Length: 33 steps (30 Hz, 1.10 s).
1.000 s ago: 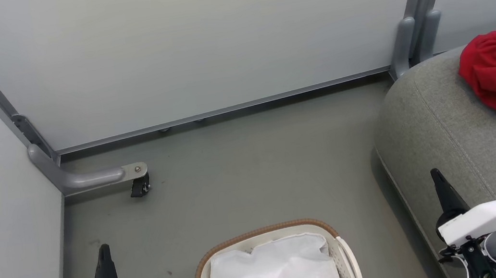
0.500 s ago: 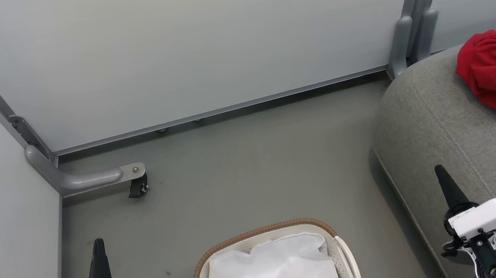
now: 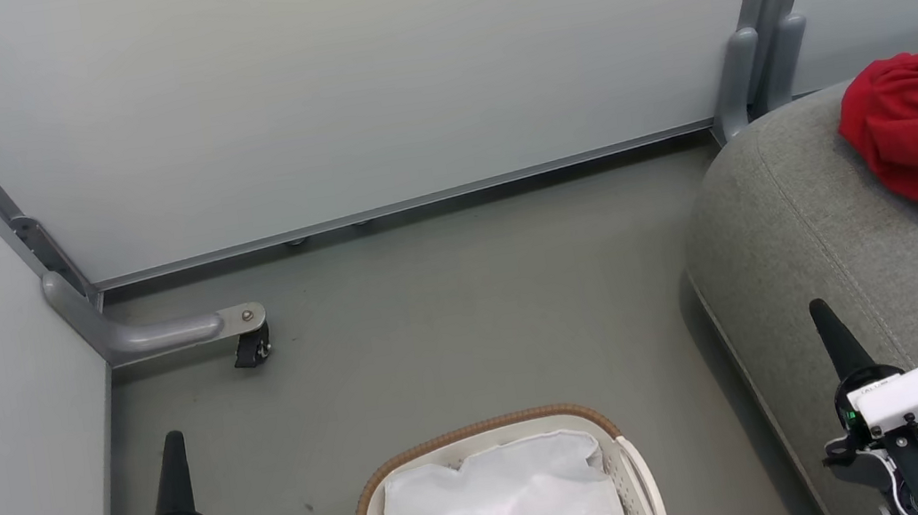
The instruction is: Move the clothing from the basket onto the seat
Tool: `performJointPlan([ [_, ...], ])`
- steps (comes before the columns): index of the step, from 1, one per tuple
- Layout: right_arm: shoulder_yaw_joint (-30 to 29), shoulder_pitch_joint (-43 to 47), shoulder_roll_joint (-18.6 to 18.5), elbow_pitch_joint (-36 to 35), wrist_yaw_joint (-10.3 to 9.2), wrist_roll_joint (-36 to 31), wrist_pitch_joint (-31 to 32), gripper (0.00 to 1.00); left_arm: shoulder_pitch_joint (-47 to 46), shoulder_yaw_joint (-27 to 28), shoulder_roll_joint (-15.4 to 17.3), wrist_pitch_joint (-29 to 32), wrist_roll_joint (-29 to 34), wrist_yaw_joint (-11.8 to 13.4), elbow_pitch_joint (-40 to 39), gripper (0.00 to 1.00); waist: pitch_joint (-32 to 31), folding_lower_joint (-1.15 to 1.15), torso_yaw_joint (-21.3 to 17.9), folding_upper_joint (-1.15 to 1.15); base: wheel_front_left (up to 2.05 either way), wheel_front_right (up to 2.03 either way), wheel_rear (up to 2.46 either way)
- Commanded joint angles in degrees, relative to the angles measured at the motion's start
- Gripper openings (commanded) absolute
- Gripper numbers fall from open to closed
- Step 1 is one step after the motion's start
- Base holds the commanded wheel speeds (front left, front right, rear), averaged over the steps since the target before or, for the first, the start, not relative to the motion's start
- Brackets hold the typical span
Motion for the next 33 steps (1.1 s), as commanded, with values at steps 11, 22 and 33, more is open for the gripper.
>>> performJointPlan([
  [11,-0.9,0.2,-0.4,-1.4,-0.02,6.3,1.6,0.00,-2.0,1.2,0.2,1.6,-5.9,-0.7,-0.8,0.00,0.1,0.00,-0.3,0.00,0.00,0.00,0.00],
  [22,-1.6,0.4,-0.4,-2.1,-0.03,11.2,3.0,0.00,-2.4,2.0,0.2,3.0,-10.5,-1.0,-1.2,0.00,0.2,0.00,-0.6,0.00,0.00,0.00,0.00],
  [33,-2.1,0.5,-0.5,-2.7,-0.03,15.8,4.2,0.00,-2.9,2.8,0.2,4.2,-14.8,-1.2,-1.5,0.00,0.2,0.00,-0.9,0.00,0.00,0.00,0.00],
])
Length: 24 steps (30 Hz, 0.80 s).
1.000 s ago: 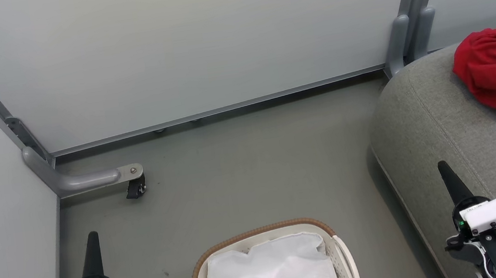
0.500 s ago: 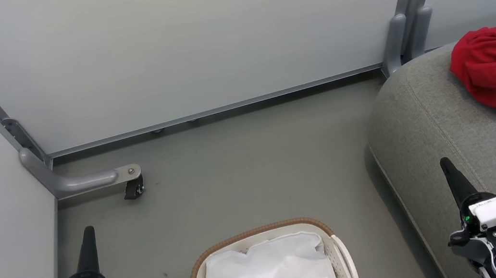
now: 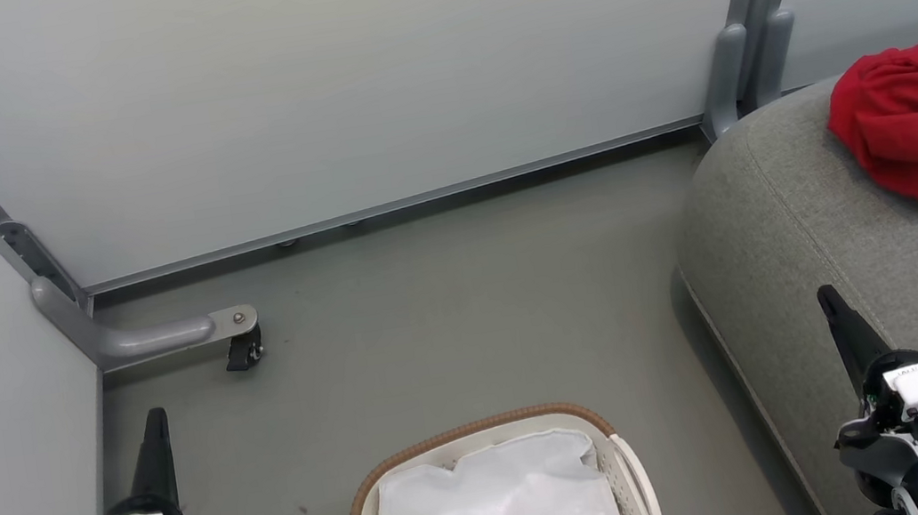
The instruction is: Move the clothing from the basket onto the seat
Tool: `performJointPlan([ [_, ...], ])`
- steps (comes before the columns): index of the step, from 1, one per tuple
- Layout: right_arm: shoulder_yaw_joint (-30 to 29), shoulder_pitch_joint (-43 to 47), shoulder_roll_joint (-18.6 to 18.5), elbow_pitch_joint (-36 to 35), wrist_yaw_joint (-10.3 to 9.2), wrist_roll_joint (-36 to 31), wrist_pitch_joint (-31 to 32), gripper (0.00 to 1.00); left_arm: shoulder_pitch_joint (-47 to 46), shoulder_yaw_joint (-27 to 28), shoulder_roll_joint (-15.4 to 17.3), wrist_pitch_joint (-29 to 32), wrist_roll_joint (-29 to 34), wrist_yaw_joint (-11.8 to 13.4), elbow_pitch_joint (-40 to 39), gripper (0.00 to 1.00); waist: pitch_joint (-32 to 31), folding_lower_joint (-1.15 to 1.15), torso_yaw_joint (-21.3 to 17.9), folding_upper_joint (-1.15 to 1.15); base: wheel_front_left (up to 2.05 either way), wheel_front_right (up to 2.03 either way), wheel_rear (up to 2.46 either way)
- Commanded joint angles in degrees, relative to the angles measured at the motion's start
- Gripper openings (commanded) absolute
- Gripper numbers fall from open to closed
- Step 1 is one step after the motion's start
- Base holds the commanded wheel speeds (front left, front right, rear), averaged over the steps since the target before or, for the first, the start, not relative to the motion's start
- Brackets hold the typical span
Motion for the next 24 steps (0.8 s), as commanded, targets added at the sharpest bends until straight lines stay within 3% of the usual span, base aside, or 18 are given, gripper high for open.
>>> performJointPlan([
  [1,-0.3,0.4,-0.3,-0.5,-0.03,1.3,0.4,0.00,-1.2,0.4,0.2,0.4,-1.2,-0.3,-0.5,0.00,0.0,0.00,0.0,0.00,0.00,0.00,0.00],
  [15,-0.9,0.6,-0.4,-1.2,-0.03,6.4,1.9,0.00,-1.7,1.2,0.2,1.7,-6.0,-0.6,-0.7,0.00,0.1,0.00,-0.4,0.00,0.00,0.00,0.00],
  [24,-0.9,0.6,-0.4,-1.2,-0.03,6.4,1.7,0.00,-1.5,1.2,0.2,1.8,-5.9,-0.6,-0.7,0.00,0.1,0.00,-0.4,0.00,0.00,0.00,0.00],
])
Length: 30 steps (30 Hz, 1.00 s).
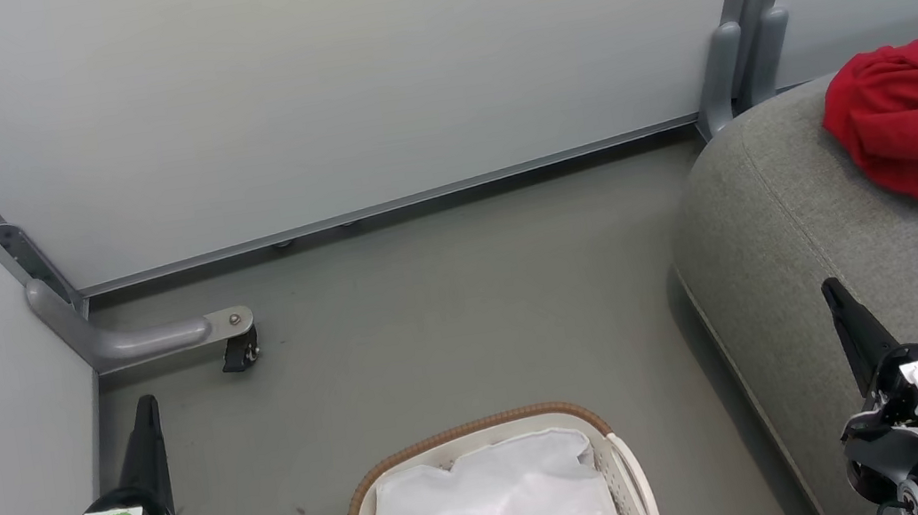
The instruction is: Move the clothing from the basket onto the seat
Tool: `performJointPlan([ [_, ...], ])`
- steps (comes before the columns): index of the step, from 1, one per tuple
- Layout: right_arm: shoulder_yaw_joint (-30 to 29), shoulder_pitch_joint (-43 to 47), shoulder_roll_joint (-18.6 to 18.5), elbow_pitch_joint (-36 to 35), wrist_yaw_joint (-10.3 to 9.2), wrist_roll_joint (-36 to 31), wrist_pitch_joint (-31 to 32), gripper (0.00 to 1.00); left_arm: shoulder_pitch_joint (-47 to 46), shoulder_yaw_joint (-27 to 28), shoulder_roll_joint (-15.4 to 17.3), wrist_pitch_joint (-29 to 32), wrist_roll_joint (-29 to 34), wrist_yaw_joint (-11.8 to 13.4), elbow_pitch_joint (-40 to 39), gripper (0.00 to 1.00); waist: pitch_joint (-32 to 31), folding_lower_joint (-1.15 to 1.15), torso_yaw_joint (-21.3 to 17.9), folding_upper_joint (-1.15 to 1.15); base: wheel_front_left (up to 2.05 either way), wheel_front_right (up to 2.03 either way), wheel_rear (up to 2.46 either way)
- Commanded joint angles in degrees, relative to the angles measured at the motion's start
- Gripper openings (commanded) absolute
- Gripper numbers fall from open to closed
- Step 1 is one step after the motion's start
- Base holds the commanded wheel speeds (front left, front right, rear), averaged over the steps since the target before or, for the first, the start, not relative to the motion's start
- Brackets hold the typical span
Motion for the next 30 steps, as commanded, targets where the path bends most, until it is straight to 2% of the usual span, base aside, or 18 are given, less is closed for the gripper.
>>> performJointPlan([
  [1,-0.1,0.6,-0.3,-0.2,-0.03,0.2,0.1,0.00,-0.6,0.2,0.2,0.2,-0.2,-0.2,-0.1,0.00,0.0,0.00,0.0,0.00,0.00,0.00,0.00],
  [30,-0.1,0.6,-0.3,-0.2,-0.03,0.2,0.1,0.00,-0.6,0.1,0.2,0.2,-0.2,-0.2,-0.1,0.00,0.0,0.00,0.0,0.00,0.00,0.00,0.00],
])
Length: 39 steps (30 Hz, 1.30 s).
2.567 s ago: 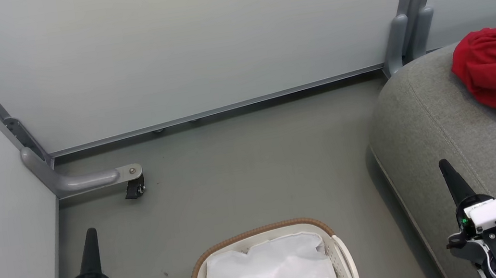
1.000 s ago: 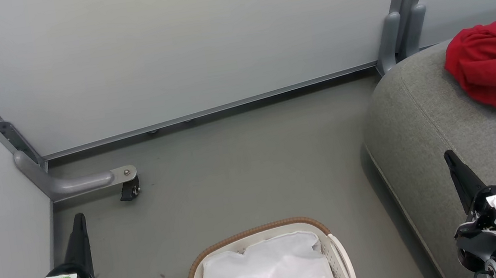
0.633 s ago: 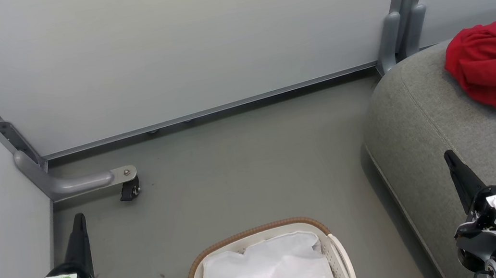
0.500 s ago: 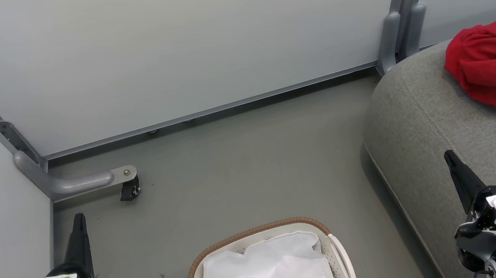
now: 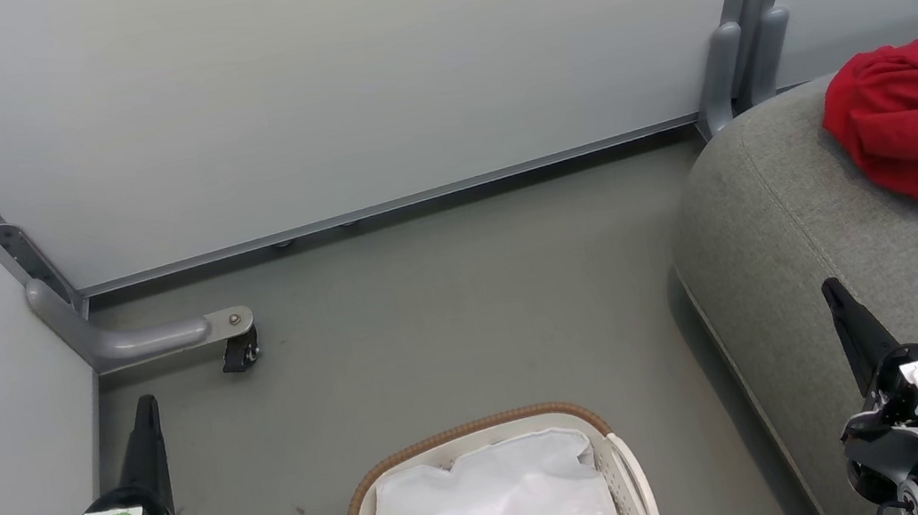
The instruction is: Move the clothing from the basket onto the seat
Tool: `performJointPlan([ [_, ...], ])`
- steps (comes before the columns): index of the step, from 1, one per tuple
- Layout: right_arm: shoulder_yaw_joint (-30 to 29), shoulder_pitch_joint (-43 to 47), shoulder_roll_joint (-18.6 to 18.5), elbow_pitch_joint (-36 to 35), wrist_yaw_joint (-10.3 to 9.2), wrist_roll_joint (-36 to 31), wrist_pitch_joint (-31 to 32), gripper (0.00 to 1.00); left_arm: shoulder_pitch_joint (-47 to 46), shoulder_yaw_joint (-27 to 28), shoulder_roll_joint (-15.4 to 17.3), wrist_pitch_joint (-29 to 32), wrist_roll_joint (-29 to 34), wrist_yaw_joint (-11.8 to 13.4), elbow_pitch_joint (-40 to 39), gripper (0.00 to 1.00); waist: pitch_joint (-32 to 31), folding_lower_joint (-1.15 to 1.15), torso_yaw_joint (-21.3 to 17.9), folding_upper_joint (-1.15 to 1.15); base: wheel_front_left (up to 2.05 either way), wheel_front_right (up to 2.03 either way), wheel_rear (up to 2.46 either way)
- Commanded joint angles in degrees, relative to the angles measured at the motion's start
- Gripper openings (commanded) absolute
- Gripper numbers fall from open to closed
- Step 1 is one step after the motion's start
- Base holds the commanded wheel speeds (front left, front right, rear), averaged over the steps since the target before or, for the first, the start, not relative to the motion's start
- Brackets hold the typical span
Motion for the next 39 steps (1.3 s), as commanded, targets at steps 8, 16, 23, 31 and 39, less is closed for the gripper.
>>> performJointPlan([
  [8,-0.1,0.6,-0.3,-0.2,-0.02,0.2,0.1,0.00,-0.6,0.1,0.2,0.2,-0.2,-0.2,-0.1,0.00,0.0,0.00,0.0,0.00,0.00,0.00,0.00],
  [16,-0.1,0.6,-0.3,-0.2,-0.02,0.2,0.1,0.00,-0.6,0.1,0.2,0.2,-0.2,-0.2,-0.1,0.00,0.0,0.00,0.0,0.00,0.00,0.00,0.00],
  [23,-0.1,0.6,-0.3,-0.2,-0.02,0.2,0.1,0.00,-0.6,0.1,0.2,0.2,-0.2,-0.2,-0.1,0.00,0.0,0.00,0.0,0.00,0.00,0.00,0.00],
  [31,-0.1,0.6,-0.3,-0.2,-0.02,0.2,0.1,0.00,-0.6,0.1,0.2,0.2,-0.2,-0.2,-0.1,0.00,0.0,0.00,0.0,0.00,0.00,0.00,0.00],
  [39,-0.1,0.6,-0.3,-0.2,-0.02,0.2,0.1,0.00,-0.6,0.1,0.2,0.2,-0.2,-0.2,-0.1,0.00,0.0,0.00,0.0,0.00,0.00,0.00,0.00],
])
